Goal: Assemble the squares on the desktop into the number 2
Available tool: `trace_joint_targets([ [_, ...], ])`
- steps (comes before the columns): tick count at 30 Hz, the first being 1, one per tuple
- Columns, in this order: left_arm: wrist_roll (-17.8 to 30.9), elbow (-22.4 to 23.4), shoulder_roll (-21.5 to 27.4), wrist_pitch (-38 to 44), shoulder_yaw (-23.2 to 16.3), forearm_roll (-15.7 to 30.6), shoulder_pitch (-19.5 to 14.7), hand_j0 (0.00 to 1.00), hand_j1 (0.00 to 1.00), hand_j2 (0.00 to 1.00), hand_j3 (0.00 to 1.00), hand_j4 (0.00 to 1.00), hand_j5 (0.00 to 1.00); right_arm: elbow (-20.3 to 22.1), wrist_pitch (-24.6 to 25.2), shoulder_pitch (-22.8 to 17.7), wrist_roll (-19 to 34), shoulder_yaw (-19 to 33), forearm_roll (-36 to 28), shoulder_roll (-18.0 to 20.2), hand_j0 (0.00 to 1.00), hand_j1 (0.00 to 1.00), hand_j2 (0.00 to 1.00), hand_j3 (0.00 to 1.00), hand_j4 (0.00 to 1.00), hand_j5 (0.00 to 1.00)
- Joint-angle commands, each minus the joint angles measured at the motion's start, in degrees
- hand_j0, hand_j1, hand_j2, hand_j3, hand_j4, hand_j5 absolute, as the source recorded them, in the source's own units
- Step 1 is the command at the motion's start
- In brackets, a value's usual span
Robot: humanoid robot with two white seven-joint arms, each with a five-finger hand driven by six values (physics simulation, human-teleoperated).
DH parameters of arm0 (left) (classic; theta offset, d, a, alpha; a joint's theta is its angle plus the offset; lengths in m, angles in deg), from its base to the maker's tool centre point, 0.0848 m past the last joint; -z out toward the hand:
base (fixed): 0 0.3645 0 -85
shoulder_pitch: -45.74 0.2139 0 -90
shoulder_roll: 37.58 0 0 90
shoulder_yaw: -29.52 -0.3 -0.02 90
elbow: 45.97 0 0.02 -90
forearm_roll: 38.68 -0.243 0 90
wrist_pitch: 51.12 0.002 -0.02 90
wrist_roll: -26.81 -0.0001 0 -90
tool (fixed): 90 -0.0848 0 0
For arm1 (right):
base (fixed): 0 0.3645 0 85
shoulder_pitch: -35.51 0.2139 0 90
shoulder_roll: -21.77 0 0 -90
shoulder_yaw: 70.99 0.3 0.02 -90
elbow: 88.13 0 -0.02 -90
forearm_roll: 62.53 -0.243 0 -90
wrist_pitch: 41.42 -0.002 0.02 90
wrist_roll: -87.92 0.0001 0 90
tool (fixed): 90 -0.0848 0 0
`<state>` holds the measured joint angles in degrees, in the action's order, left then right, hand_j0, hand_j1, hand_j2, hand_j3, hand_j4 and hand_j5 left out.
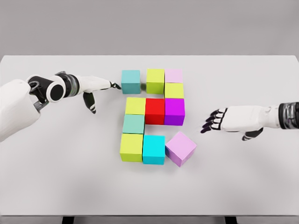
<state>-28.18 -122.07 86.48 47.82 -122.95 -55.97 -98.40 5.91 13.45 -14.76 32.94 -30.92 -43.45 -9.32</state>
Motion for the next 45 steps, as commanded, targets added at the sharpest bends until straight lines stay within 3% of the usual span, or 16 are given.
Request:
trace_joint_targets([
  [1,0.0,1.0,-0.1,-0.1,0.1,-0.1,0.0,1.00,1.00,1.00,1.00,1.00,1.00,0.1,0.1,0.0,0.0,-0.2,-0.8,1.6,1.00,1.00,1.00,1.00,1.00,1.00],
  [7,0.0,6.1,-2.7,-0.4,0.2,-0.2,-0.9,1.00,1.00,1.00,1.00,1.00,1.00,3.2,0.1,-2.0,0.0,-1.2,-0.7,4.6,1.00,1.00,1.00,1.00,1.00,1.00],
  [12,0.0,6.1,-3.5,-0.1,0.6,-0.2,-1.8,1.00,1.00,1.00,1.00,1.00,1.00,4.5,0.1,-2.2,0.0,-2.7,-0.7,4.5,1.00,1.00,1.00,1.00,1.00,1.00],
  [17,0.0,10.6,-5.9,-0.4,0.6,-0.2,-3.3,1.00,1.00,1.00,1.00,1.00,1.00,5.0,0.1,-2.2,0.0,-4.8,-0.7,3.9,1.00,1.00,1.00,1.00,1.00,1.00],
  [31,0.0,10.5,-8.2,-0.1,0.6,-0.2,-3.3,1.00,1.00,1.00,1.00,1.00,1.00,4.8,0.1,-2.0,0.0,-5.3,-1.1,1.5,1.00,1.00,1.00,1.00,1.00,1.00],
  [36,0.0,10.6,-8.2,-0.1,0.6,-0.2,-3.3,1.00,1.00,1.00,1.00,1.00,1.00,4.4,0.1,-1.8,0.0,-5.3,-4.0,0.9,1.00,1.00,1.00,1.00,1.00,1.00],
  [40,0.0,10.8,-7.2,0.0,1.1,0.1,-5.7,1.00,1.00,1.00,1.00,1.00,1.00,3.5,0.1,-1.6,0.0,-5.2,-4.1,0.6,1.00,1.00,1.00,1.00,1.00,1.00],
  [42,0.0,9.4,-4.5,-0.8,1.1,0.8,-5.8,1.00,1.00,1.00,1.00,1.00,1.00,1.9,0.1,-1.5,0.0,-5.0,-4.6,0.5,1.00,1.00,1.00,1.00,1.00,1.00],
  [44,0.0,3.8,-0.4,-1.7,1.1,2.3,-5.6,1.00,1.00,1.00,1.00,1.00,1.00,0.9,0.1,-1.2,0.0,-4.7,-4.8,0.5,1.00,1.00,1.00,1.00,1.00,1.00],
  [45,0.0,-2.5,3.7,-2.1,0.9,4.6,-5.2,1.00,1.00,1.00,1.00,1.00,1.00,-0.2,0.1,-0.5,0.0,-4.6,-4.9,0.0,1.00,1.00,1.00,1.00,1.00,1.00],
])
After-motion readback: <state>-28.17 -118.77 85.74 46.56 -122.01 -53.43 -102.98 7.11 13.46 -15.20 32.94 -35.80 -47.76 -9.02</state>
